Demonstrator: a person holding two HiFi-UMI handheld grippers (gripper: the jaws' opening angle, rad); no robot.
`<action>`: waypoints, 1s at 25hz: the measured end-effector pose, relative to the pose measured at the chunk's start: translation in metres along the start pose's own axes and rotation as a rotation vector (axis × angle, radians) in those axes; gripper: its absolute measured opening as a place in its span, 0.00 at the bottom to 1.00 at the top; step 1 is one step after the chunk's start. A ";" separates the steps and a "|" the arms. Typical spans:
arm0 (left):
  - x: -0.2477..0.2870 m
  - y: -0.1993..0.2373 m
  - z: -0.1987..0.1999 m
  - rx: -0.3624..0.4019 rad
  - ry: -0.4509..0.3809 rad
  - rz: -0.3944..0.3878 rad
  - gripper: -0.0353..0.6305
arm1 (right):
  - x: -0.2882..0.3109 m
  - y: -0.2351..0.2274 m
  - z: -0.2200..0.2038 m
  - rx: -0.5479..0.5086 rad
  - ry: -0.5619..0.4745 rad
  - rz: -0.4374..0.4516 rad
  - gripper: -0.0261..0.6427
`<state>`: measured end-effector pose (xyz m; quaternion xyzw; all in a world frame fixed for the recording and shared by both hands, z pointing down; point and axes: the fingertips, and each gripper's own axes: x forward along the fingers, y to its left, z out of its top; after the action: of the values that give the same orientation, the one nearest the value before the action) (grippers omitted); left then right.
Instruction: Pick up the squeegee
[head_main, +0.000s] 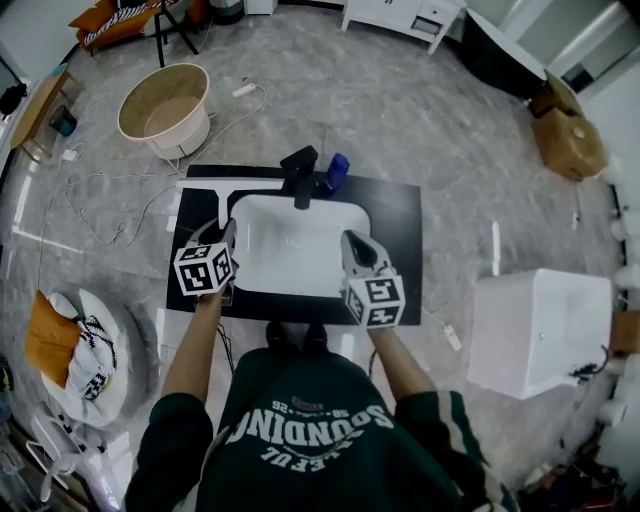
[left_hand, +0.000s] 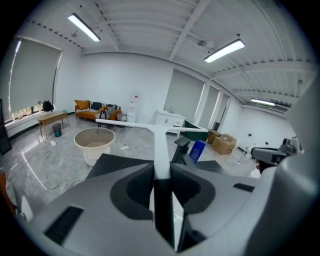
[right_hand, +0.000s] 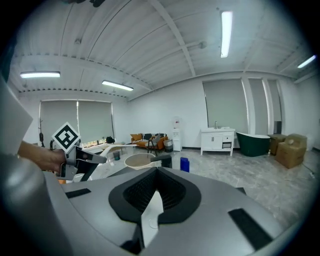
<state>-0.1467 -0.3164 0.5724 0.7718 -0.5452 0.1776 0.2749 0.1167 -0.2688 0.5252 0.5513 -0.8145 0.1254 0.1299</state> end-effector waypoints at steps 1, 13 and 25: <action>-0.003 -0.008 0.008 0.013 -0.020 -0.011 0.18 | -0.003 -0.006 0.004 0.003 -0.011 -0.013 0.04; -0.030 -0.086 0.057 0.192 -0.149 -0.098 0.18 | -0.041 -0.045 0.048 -0.016 -0.152 -0.108 0.04; -0.037 -0.102 0.047 0.202 -0.149 -0.122 0.18 | -0.049 -0.043 0.042 0.015 -0.155 -0.086 0.04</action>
<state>-0.0650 -0.2926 0.4908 0.8384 -0.4954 0.1567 0.1648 0.1711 -0.2563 0.4709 0.5946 -0.7969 0.0827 0.0679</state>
